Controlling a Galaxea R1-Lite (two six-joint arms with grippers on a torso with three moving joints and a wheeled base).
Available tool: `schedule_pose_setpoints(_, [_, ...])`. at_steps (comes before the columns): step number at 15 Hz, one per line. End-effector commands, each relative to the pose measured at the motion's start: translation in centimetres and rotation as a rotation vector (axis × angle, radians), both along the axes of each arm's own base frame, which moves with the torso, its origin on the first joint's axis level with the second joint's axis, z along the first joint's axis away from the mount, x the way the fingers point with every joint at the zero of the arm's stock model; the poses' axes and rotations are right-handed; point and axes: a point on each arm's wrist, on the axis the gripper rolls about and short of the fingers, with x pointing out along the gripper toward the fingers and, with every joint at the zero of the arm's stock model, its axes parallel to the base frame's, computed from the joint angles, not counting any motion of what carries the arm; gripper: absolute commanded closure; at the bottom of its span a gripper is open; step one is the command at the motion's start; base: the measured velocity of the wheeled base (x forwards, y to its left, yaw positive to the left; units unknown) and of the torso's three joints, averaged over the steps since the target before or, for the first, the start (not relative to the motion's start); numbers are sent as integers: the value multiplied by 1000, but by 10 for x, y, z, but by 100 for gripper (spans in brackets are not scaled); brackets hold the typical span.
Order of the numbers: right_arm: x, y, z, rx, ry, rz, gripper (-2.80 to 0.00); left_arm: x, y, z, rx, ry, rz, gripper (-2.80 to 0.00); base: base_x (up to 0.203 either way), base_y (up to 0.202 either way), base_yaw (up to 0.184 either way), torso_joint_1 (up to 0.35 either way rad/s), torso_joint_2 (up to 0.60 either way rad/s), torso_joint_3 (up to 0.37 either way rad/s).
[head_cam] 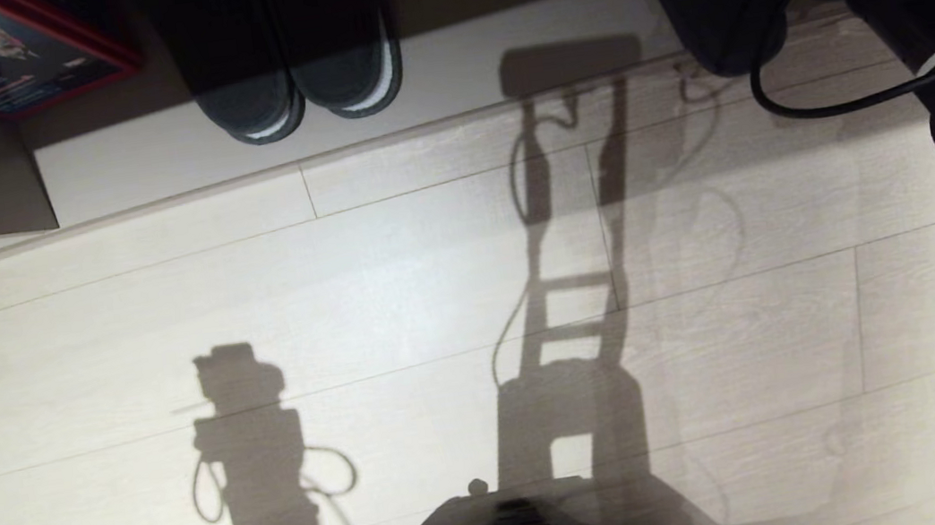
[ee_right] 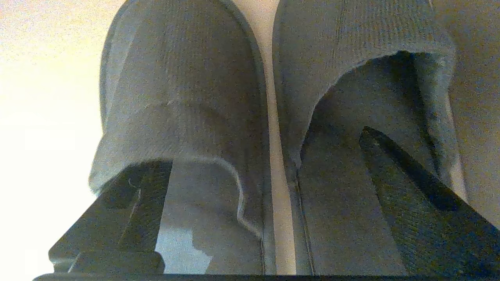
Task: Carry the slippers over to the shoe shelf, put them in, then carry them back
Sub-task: Place the slippers into the shoe cabinet
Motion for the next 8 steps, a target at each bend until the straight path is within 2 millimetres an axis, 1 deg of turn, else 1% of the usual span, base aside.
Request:
schedule_pose_setpoints(1, [-11,-1,1,-7,-1,-8,-280,0,0,0,-1,1,1,0,0,0,0,0,0,0])
schedule_pose_setpoints(2, [-16,-2,-3,-17,13,-18,-280,0,0,0,-1,1,1,0,0,0,0,0,0,0])
schedule_pose_setpoints(5, [-48,-6,-5,-37,56,-30,-280,0,0,0,1,1,1,0,0,0,0,0,0,0])
schedule_pose_setpoints(6, [-63,-8,-4,-43,77,-30,-280,0,0,0,1,1,1,0,0,0,0,0,0,0])
schedule_pose_setpoints(8, [-103,-14,-2,-56,137,-27,-280,0,0,0,-1,1,1,0,0,0,0,0,0,0])
